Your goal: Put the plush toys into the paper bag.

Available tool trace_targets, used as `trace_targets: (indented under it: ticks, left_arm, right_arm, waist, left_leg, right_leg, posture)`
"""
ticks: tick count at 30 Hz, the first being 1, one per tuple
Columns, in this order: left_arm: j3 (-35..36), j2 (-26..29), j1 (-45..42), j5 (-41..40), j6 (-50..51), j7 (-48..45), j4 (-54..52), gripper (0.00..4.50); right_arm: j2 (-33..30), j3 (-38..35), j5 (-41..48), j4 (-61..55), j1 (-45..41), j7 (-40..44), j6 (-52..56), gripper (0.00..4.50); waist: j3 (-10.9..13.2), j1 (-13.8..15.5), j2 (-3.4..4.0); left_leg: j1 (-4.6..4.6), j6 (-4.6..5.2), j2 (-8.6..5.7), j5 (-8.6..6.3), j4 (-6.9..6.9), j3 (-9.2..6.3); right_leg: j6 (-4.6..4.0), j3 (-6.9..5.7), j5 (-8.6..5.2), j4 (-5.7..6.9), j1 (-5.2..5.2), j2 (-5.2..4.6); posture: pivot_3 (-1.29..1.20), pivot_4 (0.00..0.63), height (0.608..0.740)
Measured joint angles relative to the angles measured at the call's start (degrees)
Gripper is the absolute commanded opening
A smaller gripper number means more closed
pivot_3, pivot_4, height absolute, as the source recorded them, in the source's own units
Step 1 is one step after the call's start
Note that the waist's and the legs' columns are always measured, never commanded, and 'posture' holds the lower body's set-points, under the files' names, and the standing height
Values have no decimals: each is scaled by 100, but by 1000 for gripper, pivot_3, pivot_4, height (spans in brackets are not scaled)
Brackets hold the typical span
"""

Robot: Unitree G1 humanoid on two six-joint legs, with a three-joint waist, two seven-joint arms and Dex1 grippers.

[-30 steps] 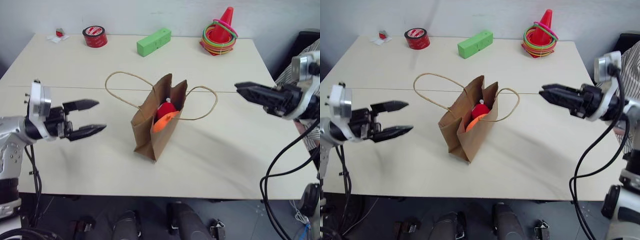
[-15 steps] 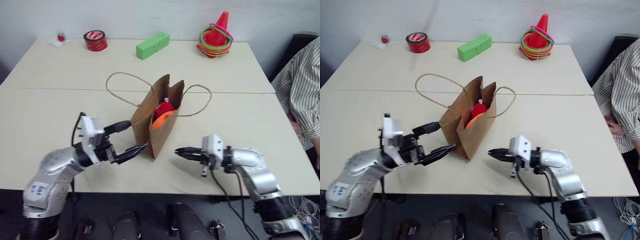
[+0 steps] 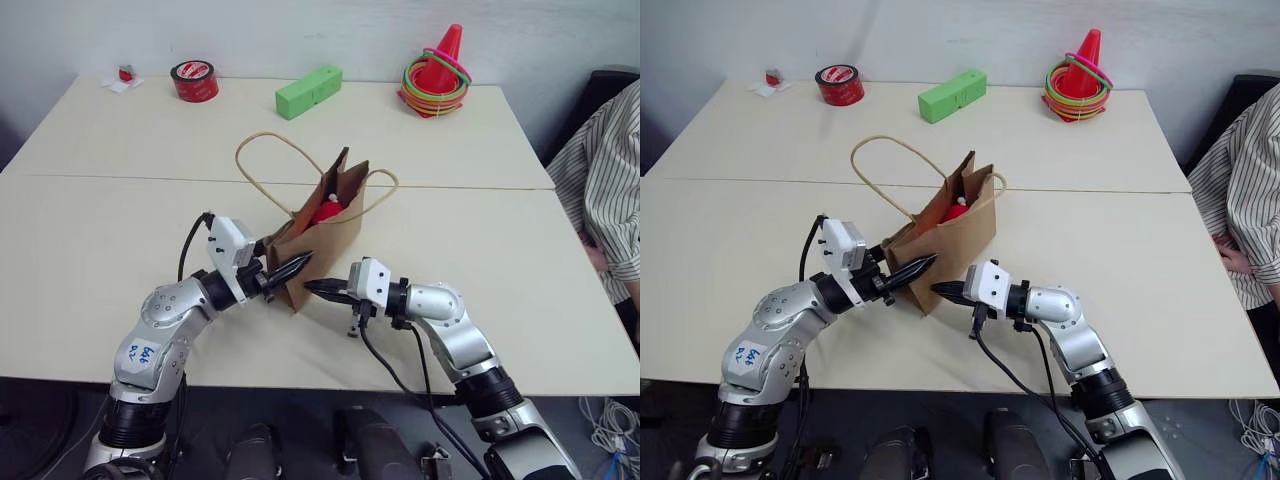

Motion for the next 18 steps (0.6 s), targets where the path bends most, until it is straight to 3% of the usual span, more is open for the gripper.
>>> trace_targets:
  ticks: [4,11,13,18]
  left_arm:
    - [189,72,-410,-275,-62,-585,696,19]
    - [127,743,-1300,-873,-249,-3030,1600,19]
    - [-62,1062,-1651,-744,-544,-3870,2145,19]
    - [-369,1105,-2401,-229,-1459,-4978,3789,19]
  right_arm:
    - [-931,-685,645,-720,905,313,308,0]
    - [-2369,-2446,1399,-1076,2290,899,287,0]
    - [-2524,-2937,1543,-1041,2512,1017,116,0]
    - [-2553,-3279,1560,-821,2589,1006,-80,0]
  waist:
    - [0,156,0]
    - [0,214,0]
    - [-1,194,1]
    - [0,182,1]
  left_leg:
    - [-4,10,-6,-8,5,-1]
    - [7,5,-15,-15,4,6]
    - [15,1,-20,-14,4,9]
    - [9,2,-20,-14,11,4]
  right_leg:
    - [6,-6,-4,-9,3,-6]
    - [6,-6,-8,-17,13,7]
    - [4,-4,-8,-14,16,14]
    - [4,-5,-8,-10,14,13]
  posture:
    - [0,150,740]
    - [0,150,740]
    - [0,150,740]
    - [0,150,740]
